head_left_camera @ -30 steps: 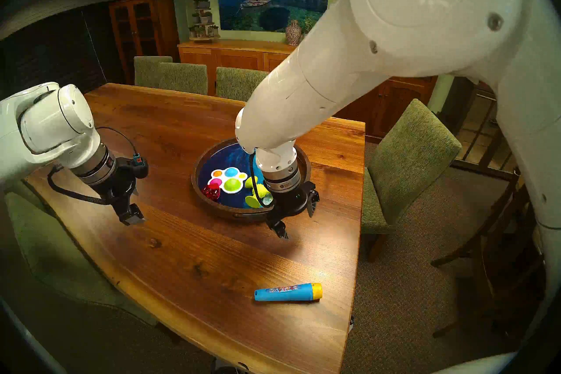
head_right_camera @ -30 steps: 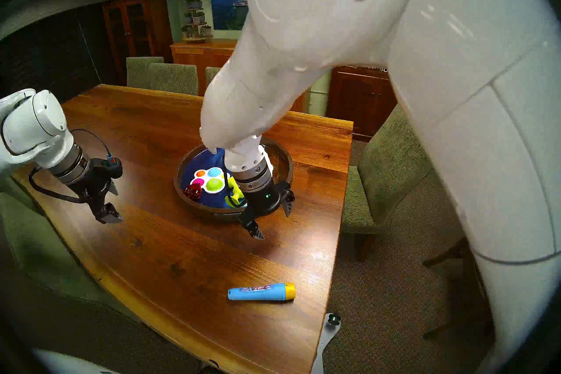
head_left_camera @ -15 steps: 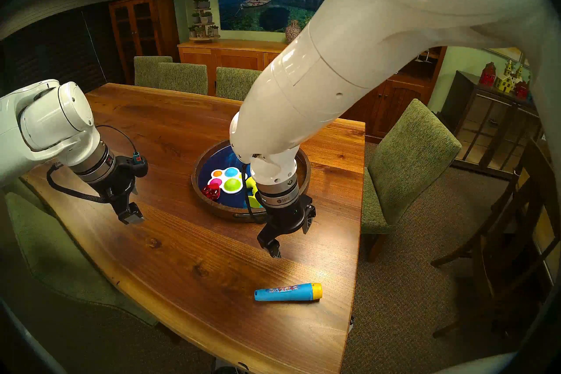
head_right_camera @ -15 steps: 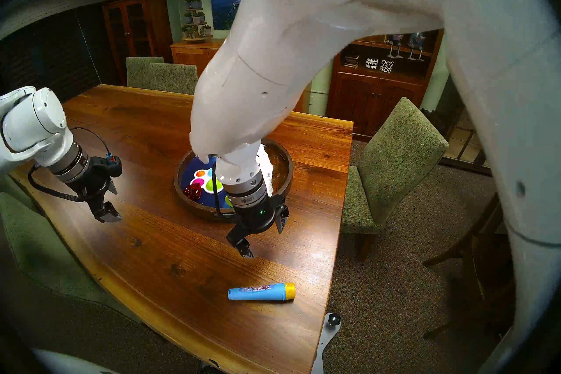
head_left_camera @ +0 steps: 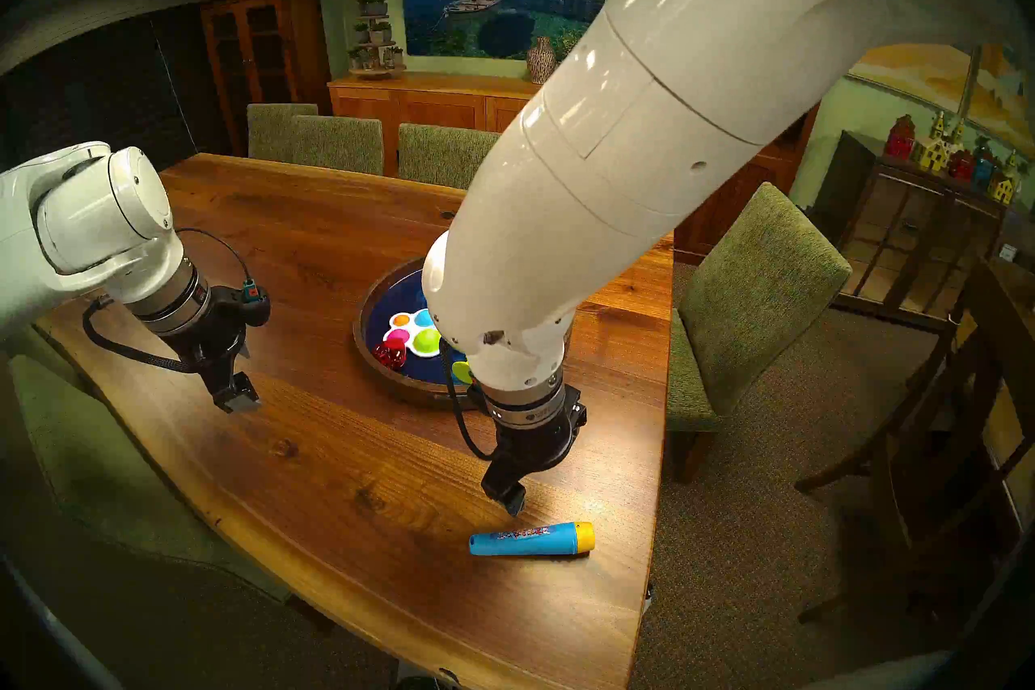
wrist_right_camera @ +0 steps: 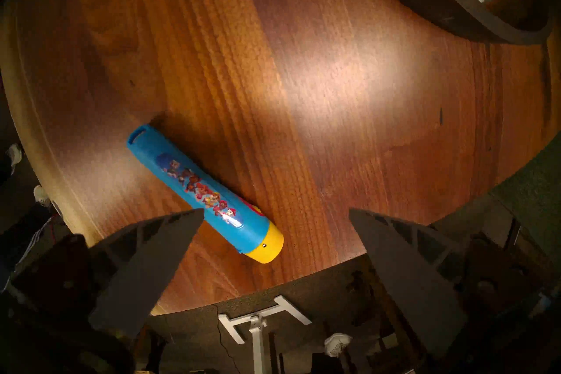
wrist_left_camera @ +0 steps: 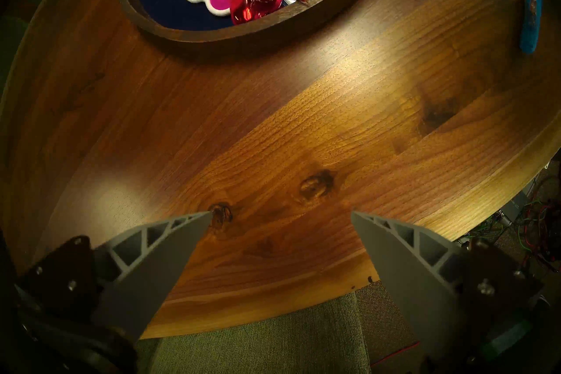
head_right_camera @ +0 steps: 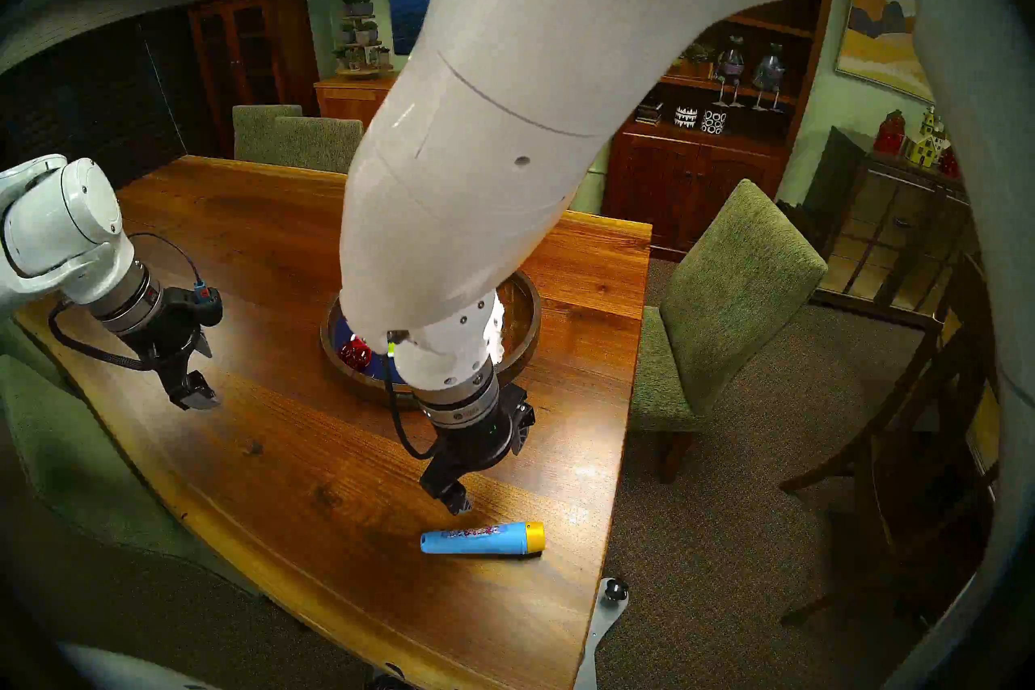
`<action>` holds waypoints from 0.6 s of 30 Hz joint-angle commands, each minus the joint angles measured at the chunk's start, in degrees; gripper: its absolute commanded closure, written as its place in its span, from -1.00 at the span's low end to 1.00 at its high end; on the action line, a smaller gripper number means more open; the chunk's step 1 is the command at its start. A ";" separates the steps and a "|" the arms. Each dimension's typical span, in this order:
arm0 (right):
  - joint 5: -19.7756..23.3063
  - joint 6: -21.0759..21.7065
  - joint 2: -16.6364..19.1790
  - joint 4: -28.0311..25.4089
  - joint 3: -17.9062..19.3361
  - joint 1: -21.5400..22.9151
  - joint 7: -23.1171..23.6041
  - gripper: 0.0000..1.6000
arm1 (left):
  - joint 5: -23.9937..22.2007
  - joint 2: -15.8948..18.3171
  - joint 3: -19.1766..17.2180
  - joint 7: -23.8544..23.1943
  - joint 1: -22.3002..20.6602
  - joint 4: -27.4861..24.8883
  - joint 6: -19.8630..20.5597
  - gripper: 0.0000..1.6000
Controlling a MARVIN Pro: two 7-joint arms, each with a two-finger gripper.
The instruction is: Put toys in center tray
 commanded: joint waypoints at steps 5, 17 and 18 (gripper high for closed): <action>-4.44 -6.72 1.28 -5.08 2.75 3.33 -0.96 -1.00 | -1.09 -4.63 4.35 -6.03 -6.49 -0.22 -0.10 -1.00; -7.40 -9.71 0.62 -6.21 0.22 0.07 -0.08 -1.00 | -4.35 -10.94 13.43 -5.96 -13.08 -1.48 -0.10 -1.00; -7.68 -9.84 0.56 -6.09 0.01 -0.21 0.05 -1.00 | -4.60 -11.48 14.29 -6.19 -13.83 -1.65 -0.10 -1.00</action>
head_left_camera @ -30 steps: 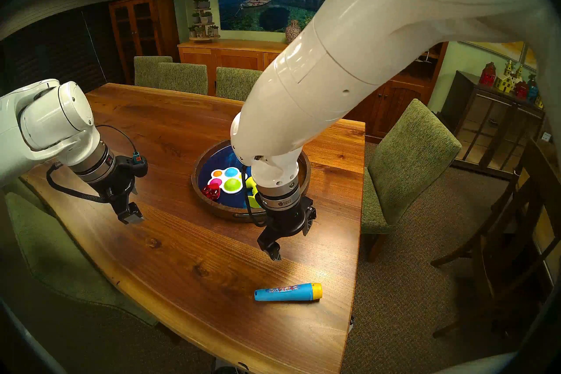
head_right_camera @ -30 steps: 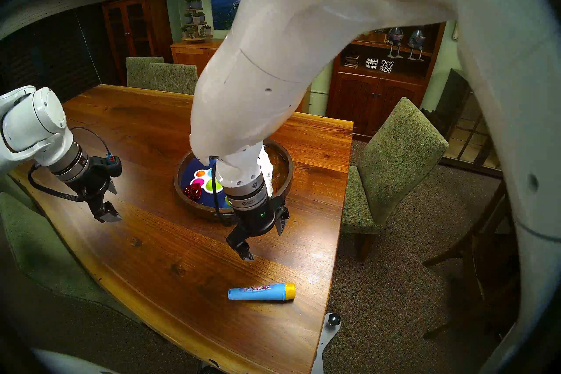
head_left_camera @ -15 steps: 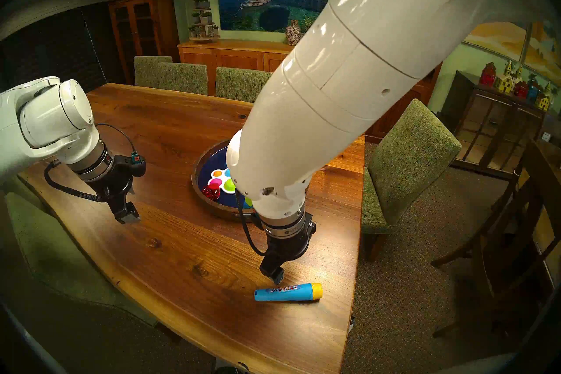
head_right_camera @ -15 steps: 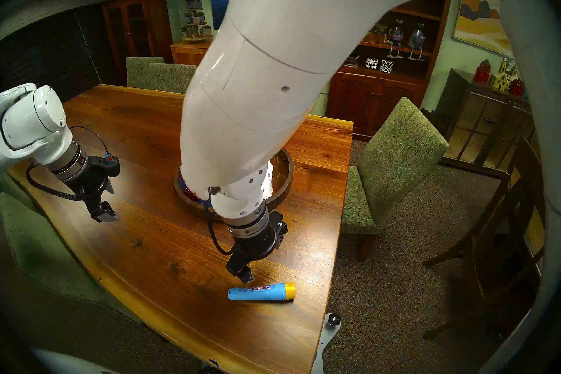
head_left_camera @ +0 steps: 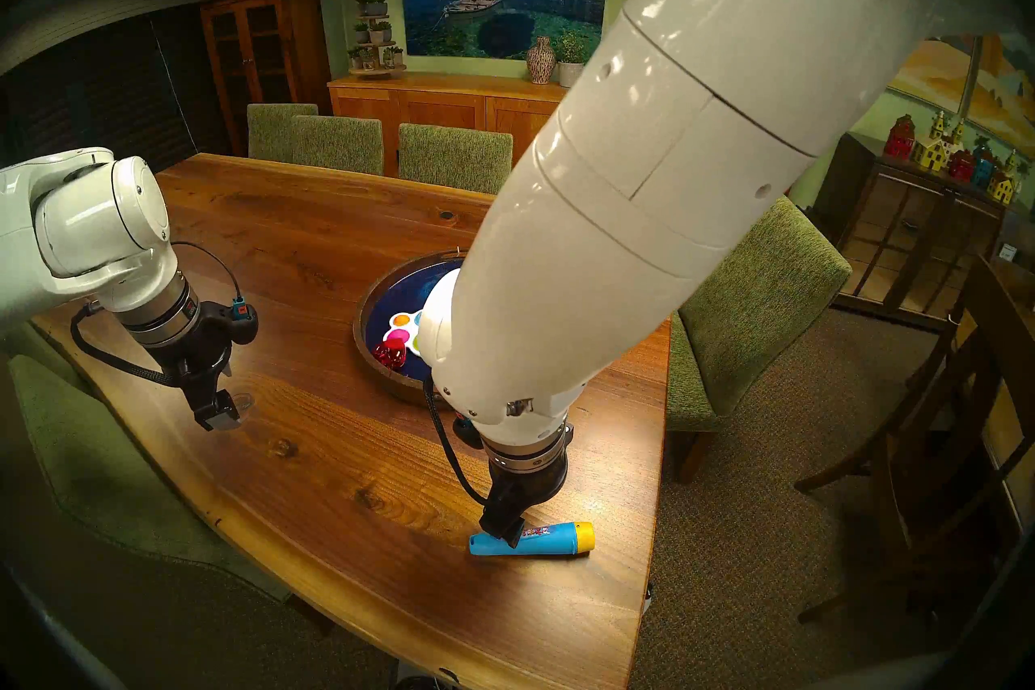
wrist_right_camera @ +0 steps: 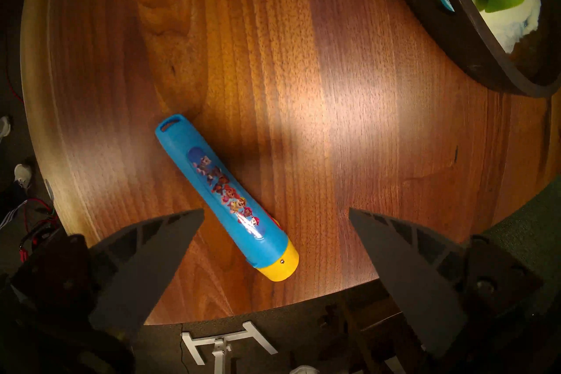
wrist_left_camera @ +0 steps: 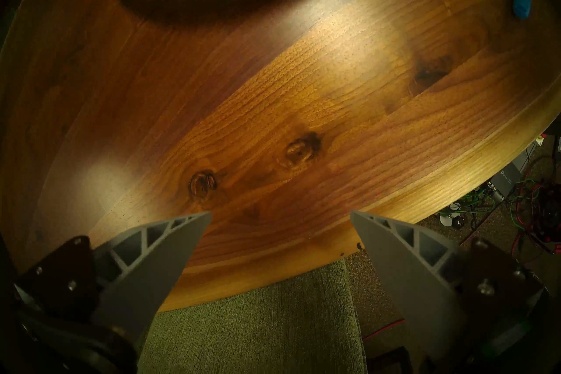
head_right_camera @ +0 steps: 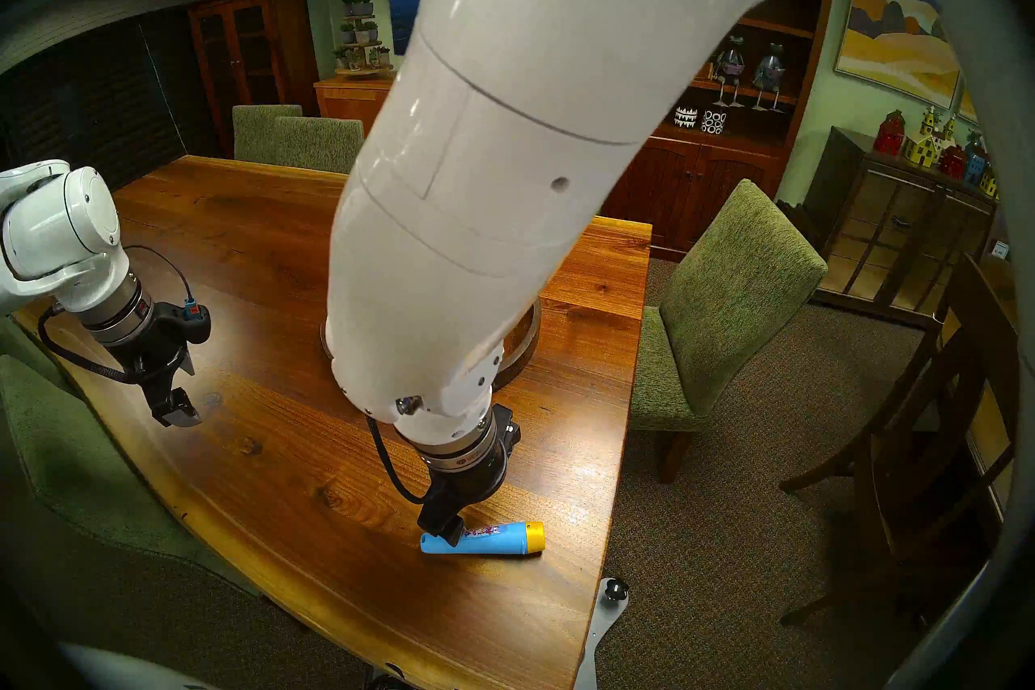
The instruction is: Put toys in center tray
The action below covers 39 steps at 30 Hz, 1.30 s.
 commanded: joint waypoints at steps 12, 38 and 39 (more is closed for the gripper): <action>-4.38 -2.12 0.28 2.48 -3.12 -3.68 3.12 -1.00 | -5.49 -10.96 9.14 -6.21 -11.52 -1.97 -2.40 -1.00; -11.12 -0.43 0.04 3.68 -2.61 -4.36 10.48 -1.00 | -11.58 -14.75 23.39 -5.16 -26.31 -3.37 -17.07 -1.00; -11.40 -0.72 -0.03 3.54 -2.52 -4.45 10.54 -1.00 | -11.91 -15.06 23.58 -4.59 -26.24 -3.49 -17.20 -1.00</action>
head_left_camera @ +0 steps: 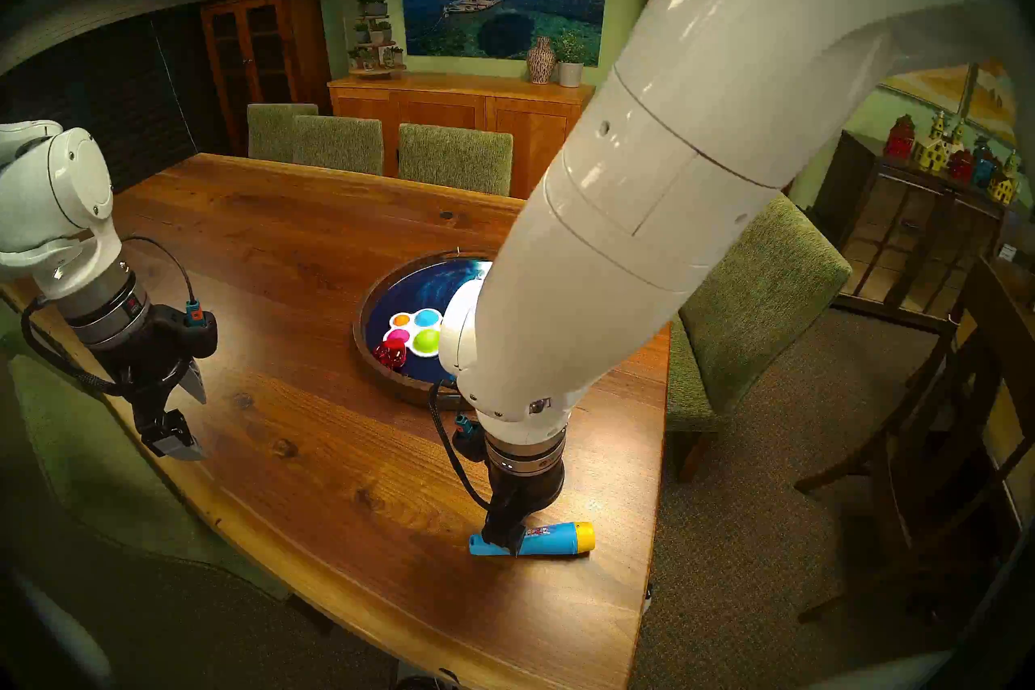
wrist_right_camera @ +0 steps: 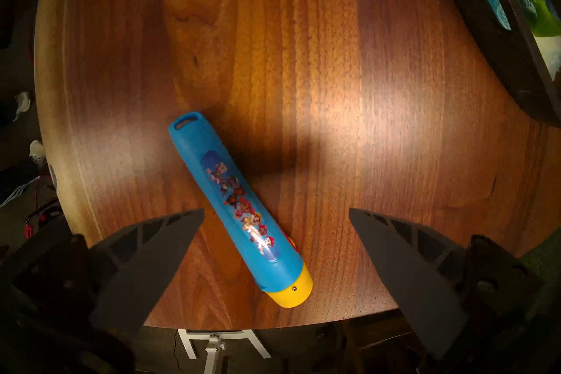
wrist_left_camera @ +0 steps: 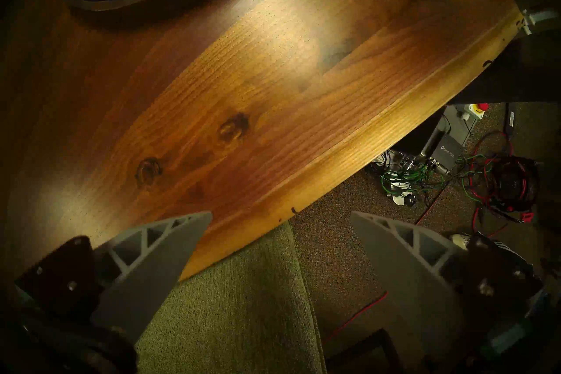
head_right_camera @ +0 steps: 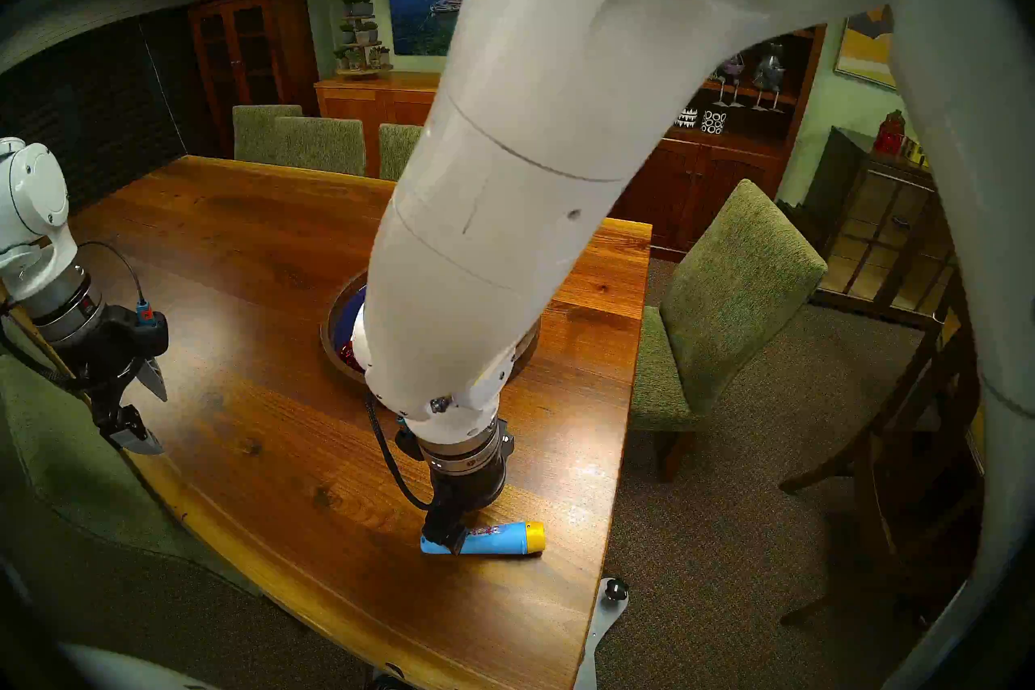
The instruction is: Put toys in center tray
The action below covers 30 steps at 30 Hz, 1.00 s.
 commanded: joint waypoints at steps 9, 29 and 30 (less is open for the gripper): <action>-3.21 -3.80 -1.25 0.05 -0.45 -3.52 0.23 -1.00 | -1.37 -1.25 3.70 4.11 -7.31 -0.36 -2.47 -1.00; -1.99 -5.85 -4.65 2.29 -2.04 -6.50 -1.71 1.00 | -2.89 -1.12 3.03 5.21 -7.34 0.57 -2.86 -1.00; -1.66 -5.52 -4.81 2.52 -2.16 -6.39 -1.81 1.00 | -2.95 -1.15 3.03 5.18 -7.34 0.60 -2.88 -1.00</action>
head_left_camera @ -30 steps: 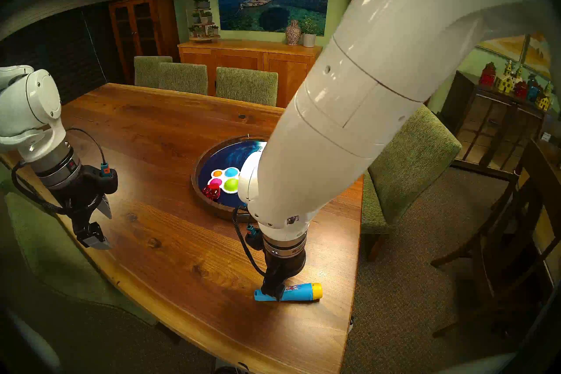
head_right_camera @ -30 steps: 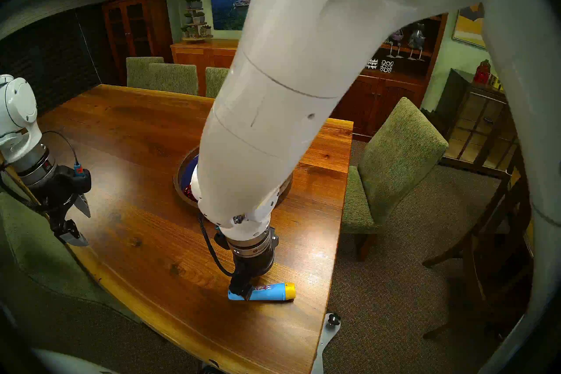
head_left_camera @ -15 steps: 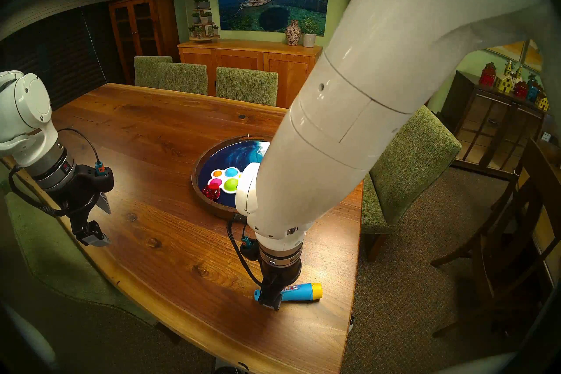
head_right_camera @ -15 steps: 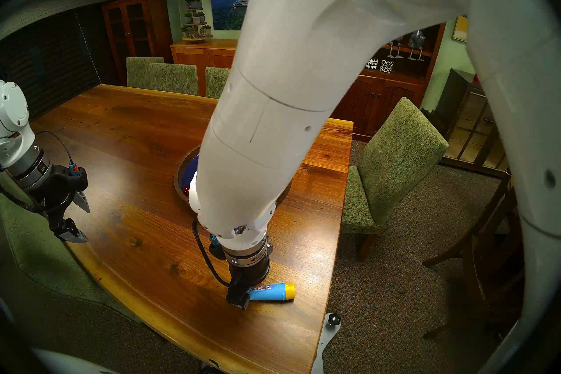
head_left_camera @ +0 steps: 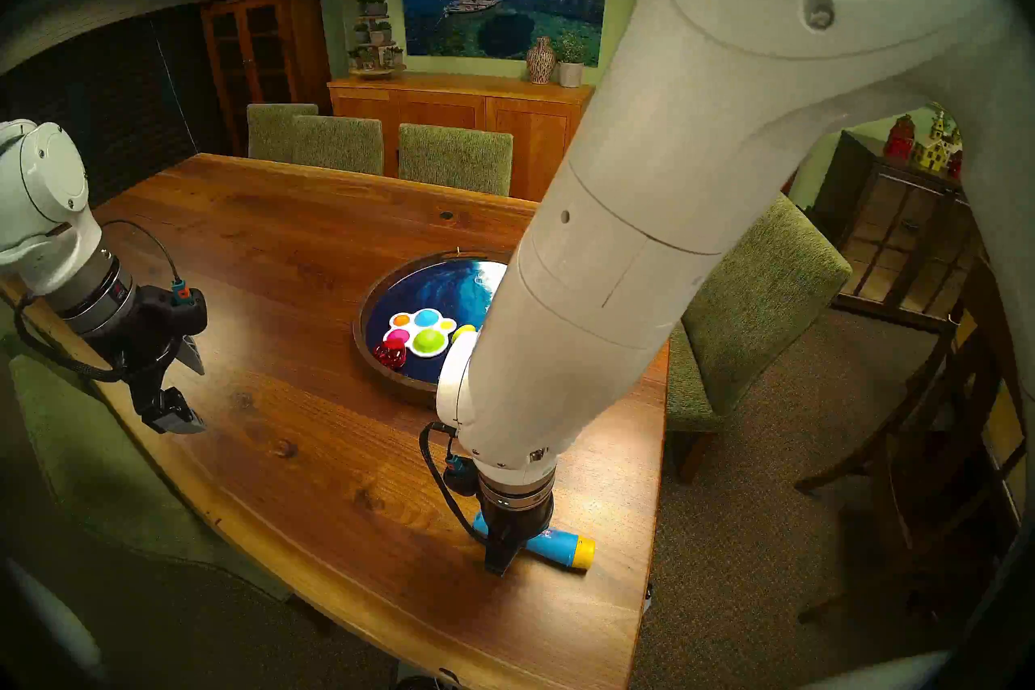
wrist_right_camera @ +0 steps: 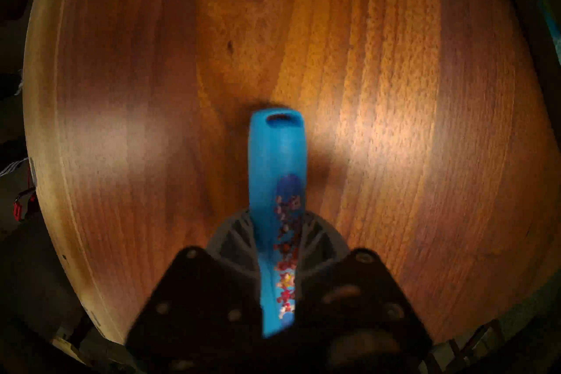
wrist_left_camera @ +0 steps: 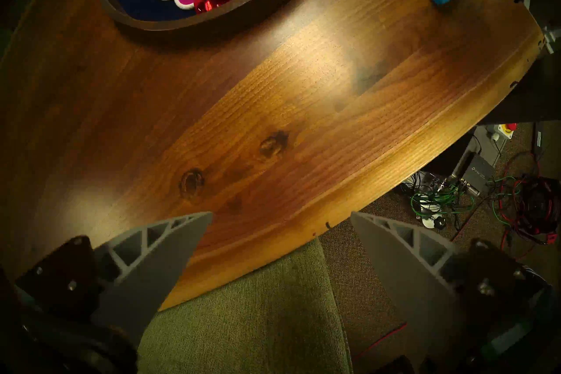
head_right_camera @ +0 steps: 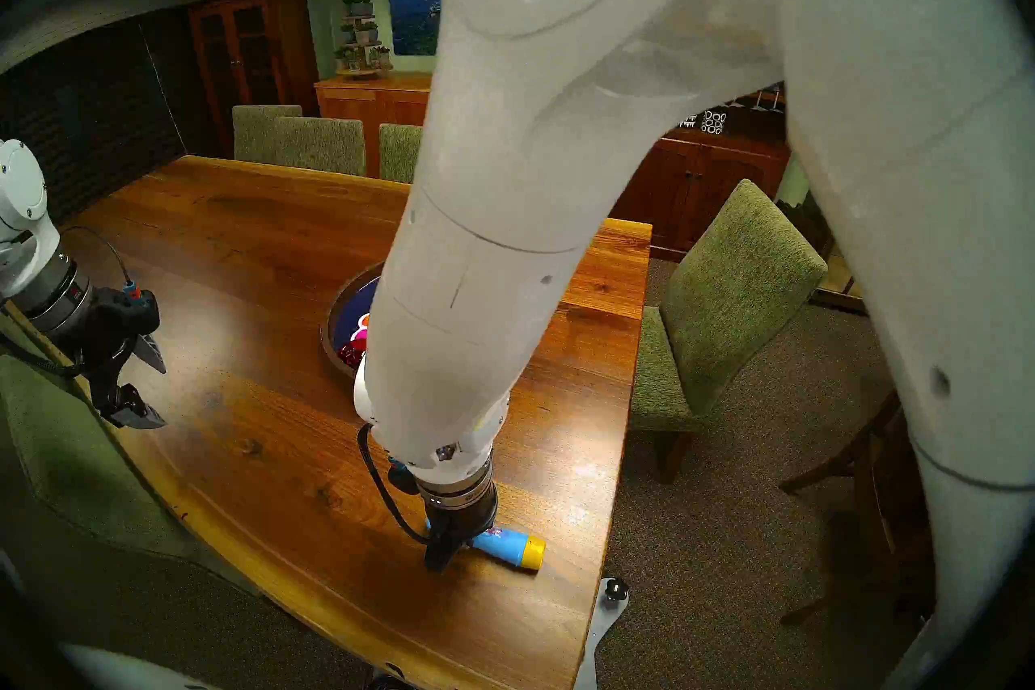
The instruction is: Put toys in center tray
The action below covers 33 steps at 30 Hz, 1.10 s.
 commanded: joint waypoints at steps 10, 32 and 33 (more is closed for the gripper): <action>1.70 6.40 2.45 4.11 -0.19 7.96 -0.83 1.00 | -0.78 -0.81 -1.26 -0.49 -1.11 0.70 -0.27 -1.00; -3.72 14.58 4.32 22.27 -7.00 5.85 5.43 1.00 | -0.86 0.06 -1.11 -0.37 -0.28 1.17 -0.58 -1.00; -4.09 13.98 4.36 22.56 -7.30 5.49 5.54 1.00 | -0.94 0.22 -1.17 -0.26 -0.21 1.12 -0.46 -1.00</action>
